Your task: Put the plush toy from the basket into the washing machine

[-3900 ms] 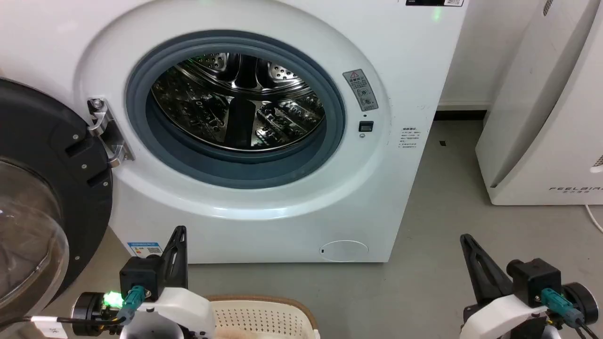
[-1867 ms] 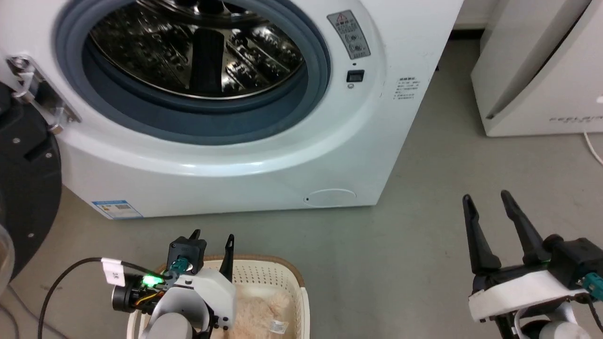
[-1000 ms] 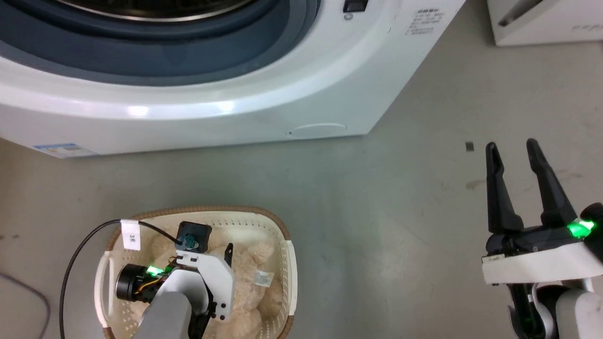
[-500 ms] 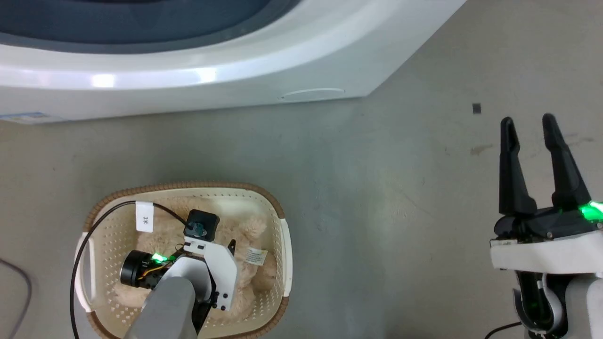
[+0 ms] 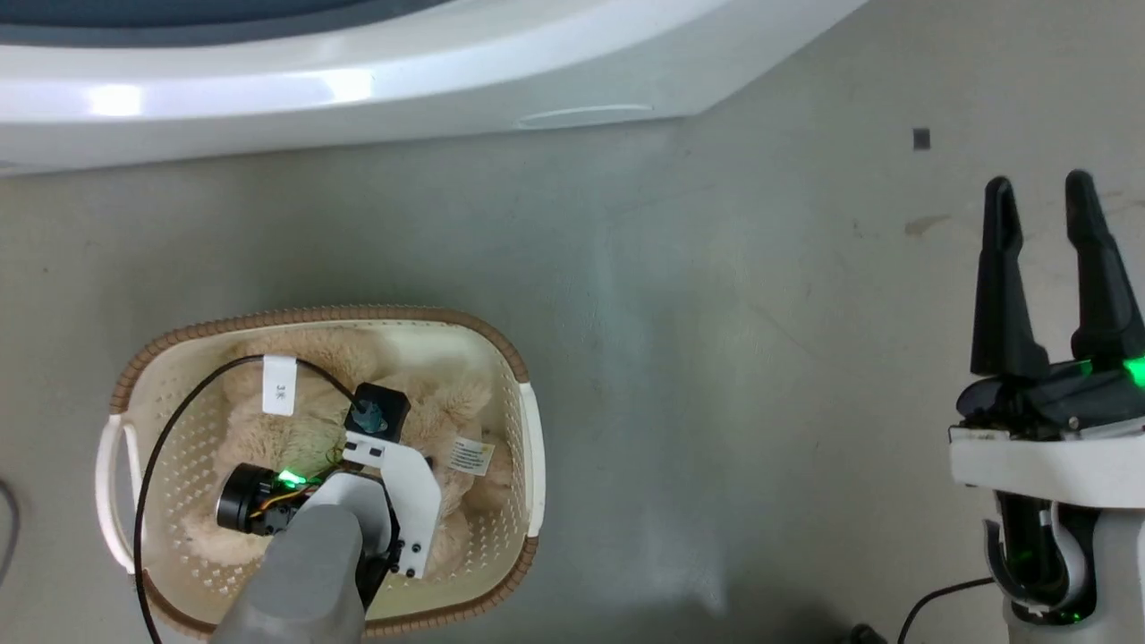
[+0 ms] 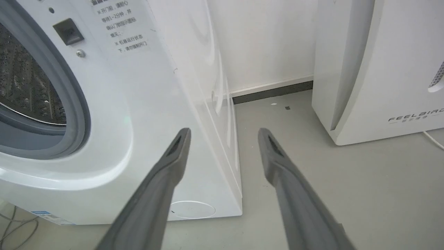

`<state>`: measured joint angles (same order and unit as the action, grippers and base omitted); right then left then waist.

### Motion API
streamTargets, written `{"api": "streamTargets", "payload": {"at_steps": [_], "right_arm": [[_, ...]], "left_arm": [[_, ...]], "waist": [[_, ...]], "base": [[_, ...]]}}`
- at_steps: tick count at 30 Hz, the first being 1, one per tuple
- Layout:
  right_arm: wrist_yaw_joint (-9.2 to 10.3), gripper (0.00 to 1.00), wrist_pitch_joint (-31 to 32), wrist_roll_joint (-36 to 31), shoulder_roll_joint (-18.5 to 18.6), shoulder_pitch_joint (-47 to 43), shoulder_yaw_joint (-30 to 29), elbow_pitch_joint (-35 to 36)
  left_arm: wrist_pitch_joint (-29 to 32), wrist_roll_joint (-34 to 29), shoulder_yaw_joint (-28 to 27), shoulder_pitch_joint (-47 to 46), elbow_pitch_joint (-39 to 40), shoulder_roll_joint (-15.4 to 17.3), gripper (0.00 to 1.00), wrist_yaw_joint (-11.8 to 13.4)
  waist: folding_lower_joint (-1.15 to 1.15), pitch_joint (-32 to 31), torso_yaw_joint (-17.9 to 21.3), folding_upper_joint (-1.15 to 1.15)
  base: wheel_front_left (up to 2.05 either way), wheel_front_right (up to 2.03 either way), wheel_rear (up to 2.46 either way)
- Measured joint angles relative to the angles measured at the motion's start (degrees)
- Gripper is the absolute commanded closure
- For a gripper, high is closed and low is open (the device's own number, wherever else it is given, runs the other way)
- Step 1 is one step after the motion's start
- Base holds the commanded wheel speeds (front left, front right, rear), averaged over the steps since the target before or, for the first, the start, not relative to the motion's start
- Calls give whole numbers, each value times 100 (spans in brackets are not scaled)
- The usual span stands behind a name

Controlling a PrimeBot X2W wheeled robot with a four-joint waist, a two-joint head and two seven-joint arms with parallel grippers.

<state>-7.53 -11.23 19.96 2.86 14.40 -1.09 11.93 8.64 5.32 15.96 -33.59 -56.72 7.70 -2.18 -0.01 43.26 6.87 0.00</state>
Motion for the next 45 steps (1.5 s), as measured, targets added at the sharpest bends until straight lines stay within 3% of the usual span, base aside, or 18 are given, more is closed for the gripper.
{"api": "streamTargets", "payload": {"at_steps": [18, 19, 20, 31, 45], "right_arm": [[0, 0, -209, 328, 0, 324, -36, 170], [0, 0, -226, 335, 0, 353, -38, 175], [0, 0, -235, 348, 0, 378, -38, 181], [0, 0, -350, 534, 0, 499, -63, 187], [0, 0, -352, 468, 0, 103, -243, -157]], "left_arm": [[42, 191, 416, -753, -973, 78, 0, -1], [43, 192, 443, -781, -1029, 81, 45, -1], [34, 192, 479, -810, -1083, 86, 100, -1], [-68, 397, 709, -1014, -1634, 96, 100, -62], [-794, 539, 895, -211, -1713, -212, 100, -271]], "waist": [[0, 740, 79, 0], [0, 762, 85, 0], [0, 781, 92, 0], [0, 651, 124, 0], [1, -747, -149, 0]], "base": [[0, 0, 0], [0, 0, 0], [0, 0, 0], [0, 0, 0], [0, 0, 0]]}}
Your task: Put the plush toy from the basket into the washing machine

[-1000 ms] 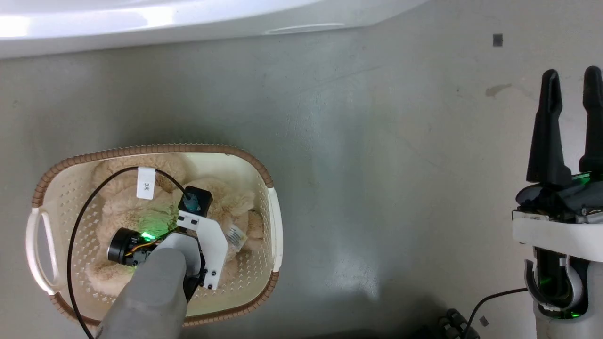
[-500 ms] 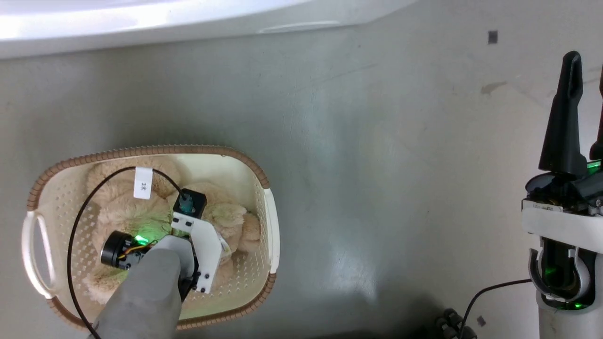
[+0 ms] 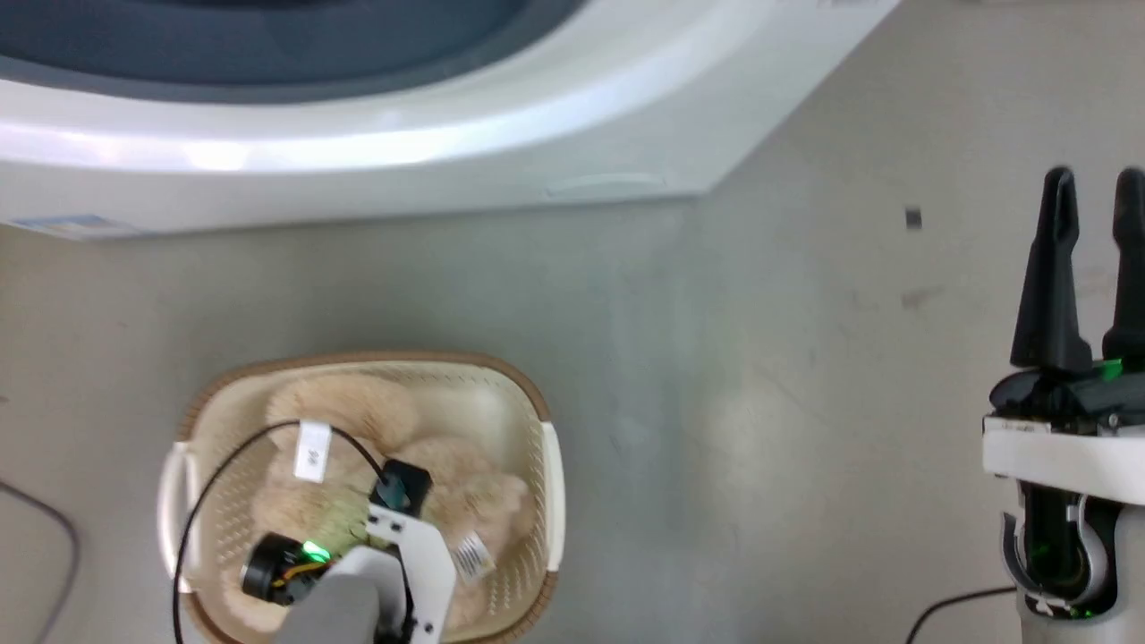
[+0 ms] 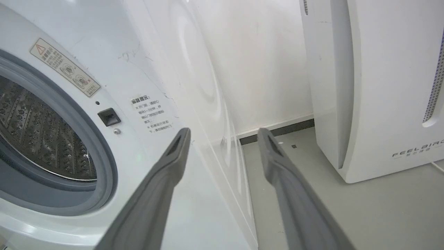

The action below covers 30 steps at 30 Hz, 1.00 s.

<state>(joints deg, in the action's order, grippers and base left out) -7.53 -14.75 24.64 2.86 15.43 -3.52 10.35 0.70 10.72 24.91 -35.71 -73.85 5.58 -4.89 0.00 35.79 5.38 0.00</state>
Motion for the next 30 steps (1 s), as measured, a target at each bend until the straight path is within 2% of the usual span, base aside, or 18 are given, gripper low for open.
{"api": "streamTargets", "payload": {"at_steps": [8, 22, 27, 30], "right_arm": [[0, 0, 0, -4, 0, -370, -45, -189], [0, 0, 0, -2, 0, -1241, -134, -443], [0, 0, 0, 5, 0, -1424, -175, -478], [0, 0, 0, 5, 0, -1472, -182, -486]], "left_arm": [[-626, 8, 181, 390, -5, -103, 100, -113], [-1419, 130, 272, 890, 65, -109, 100, -123], [-1495, 157, 282, 940, 414, -126, 100, -27], [-1496, 167, 242, 995, 891, -105, 100, 53]], "waist": [[0, -888, -295, 0], [1, -2348, -657, 0], [1, -2684, -772, 0], [1, -2814, -832, 0]], "base": [[0, 0, 0], [0, 0, 0], [0, 0, 0], [0, 0, 0]]}}
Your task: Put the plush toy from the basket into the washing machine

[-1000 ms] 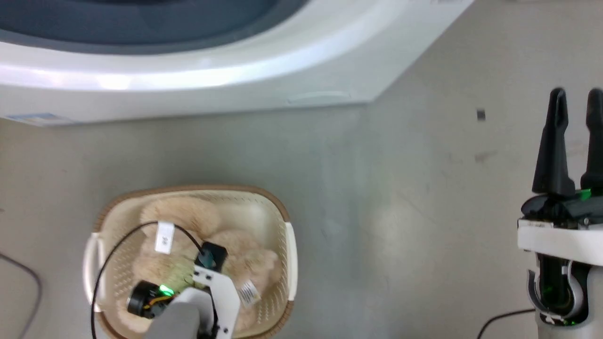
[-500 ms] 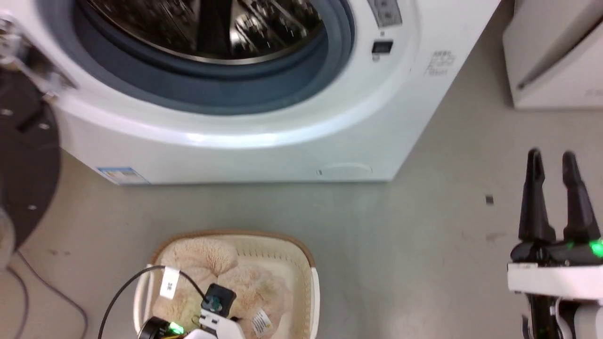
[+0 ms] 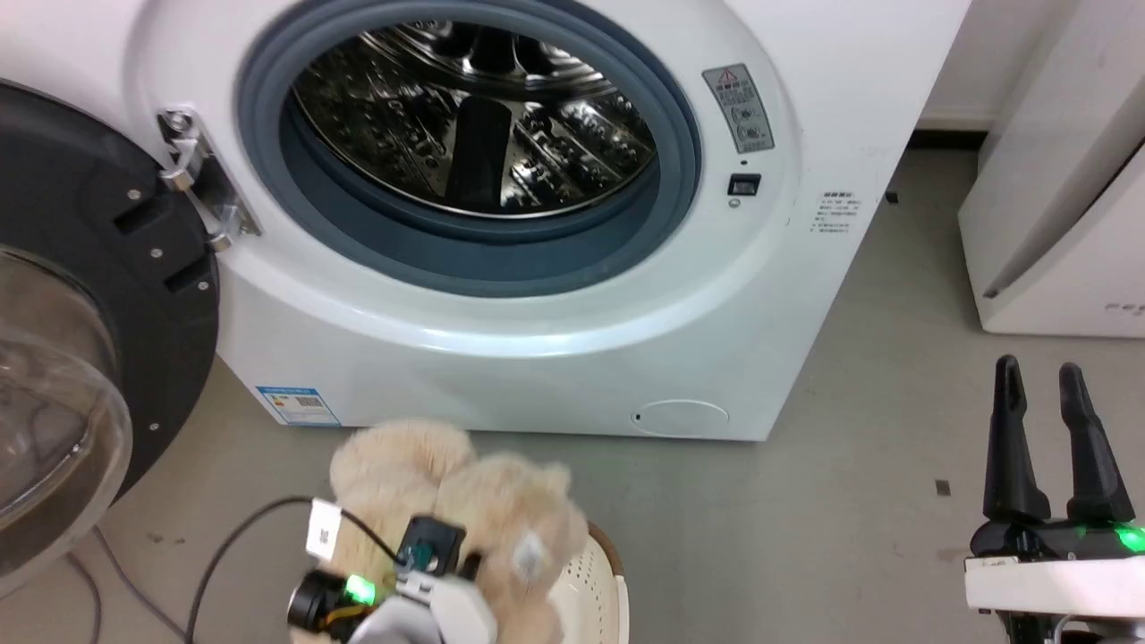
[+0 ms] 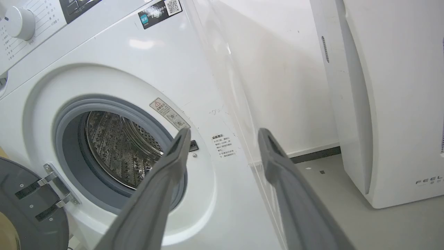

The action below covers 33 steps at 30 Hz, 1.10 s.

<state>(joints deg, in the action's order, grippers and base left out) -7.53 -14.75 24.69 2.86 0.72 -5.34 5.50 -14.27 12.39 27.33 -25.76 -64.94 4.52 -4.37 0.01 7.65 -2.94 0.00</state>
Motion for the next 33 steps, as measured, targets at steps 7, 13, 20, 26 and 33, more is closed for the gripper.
{"api": "streamTargets", "payload": {"at_steps": [7, 13, 20, 26, 33], "right_arm": [[0, 0, 0, 16, 0, -52, -10, -5], [0, 0, 0, 62, 0, -52, -32, -7], [0, 0, 0, 114, 0, -25, -76, -8], [0, 0, 0, 163, 0, 184, -79, 2], [0, 0, 0, 205, -1, 472, -32, 40]], "left_arm": [[-34, -21, -241, 270, 1608, 261, 100, 364], [-34, -68, -503, 387, 2639, 447, 100, 605], [-34, -168, -777, 315, 3375, 501, 100, 750], [-34, -232, -987, -199, 3577, 509, 100, 802], [-34, -323, -1266, -1031, 3584, 589, 100, 823]], "waist": [[0, -140, -25, 0], [0, -77, 66, 0], [-1, 150, 196, 0], [-1, 468, 340, 0], [-1, 928, 574, 0]], "base": [[0, 0, 0], [0, 0, 0], [0, 0, 0], [0, 0, 0], [0, 0, 0]]}}
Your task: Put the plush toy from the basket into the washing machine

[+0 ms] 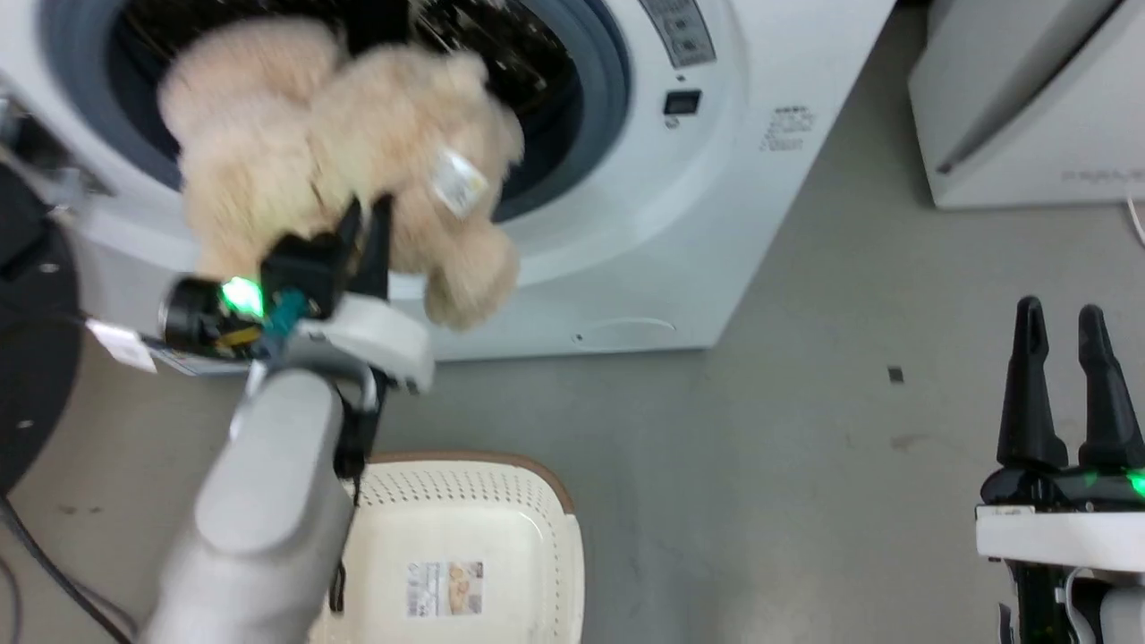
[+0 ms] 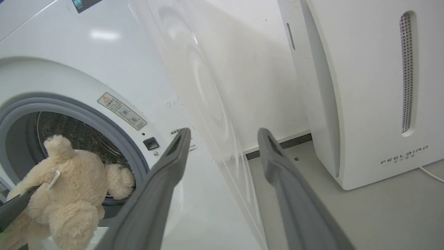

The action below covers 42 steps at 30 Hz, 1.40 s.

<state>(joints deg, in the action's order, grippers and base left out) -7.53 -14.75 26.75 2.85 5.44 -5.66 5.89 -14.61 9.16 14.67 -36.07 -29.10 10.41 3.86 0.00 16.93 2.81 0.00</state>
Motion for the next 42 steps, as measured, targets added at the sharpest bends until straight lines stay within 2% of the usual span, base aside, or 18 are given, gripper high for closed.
{"api": "streamTargets", "payload": {"at_steps": [13, 24, 30, 34, 35, 36, 42], "right_arm": [[0, 0, 0, 225, 0, 664, 3, 189], [0, 0, 0, 539, 1, 1063, 181, 296], [0, 0, 0, 675, 0, 1134, 282, 346], [0, 0, 0, 703, 0, 1152, 320, 376], [0, 0, 0, 704, 1, 1154, 315, 377], [0, 0, 0, 705, 0, 1154, 314, 374], [0, 0, 0, 698, 0, 1157, 379, 361]], "left_arm": [[0, -108, -521, -1775, -662, 327, 100, -22], [-1, -182, -903, -3492, -1359, 1043, 100, 1], [0, -331, -913, -4334, -1774, 1324, 100, 27], [0, -360, -907, -4721, -1836, 1378, 100, 77], [-1, -401, -875, -4770, -1852, 1377, 69, 77], [-2, -442, -837, -4791, -1887, 1373, 0, 86], [-9, -441, -851, -4724, -2039, 1358, 0, 119]], "waist": [[-1, 1154, 538, 0], [-1, 2199, 1160, 0], [-1, 2636, 1481, 0], [-1, 2862, 1624, 0], [-1, 2908, 1639, 0], [-1, 2943, 1648, 0], [-1, 2840, 1616, 0]], "base": [[0, 0, 0], [0, 0, 0], [0, 0, 0], [0, 0, 0], [0, 0, 0], [0, 0, 0], [0, 0, 0]]}}
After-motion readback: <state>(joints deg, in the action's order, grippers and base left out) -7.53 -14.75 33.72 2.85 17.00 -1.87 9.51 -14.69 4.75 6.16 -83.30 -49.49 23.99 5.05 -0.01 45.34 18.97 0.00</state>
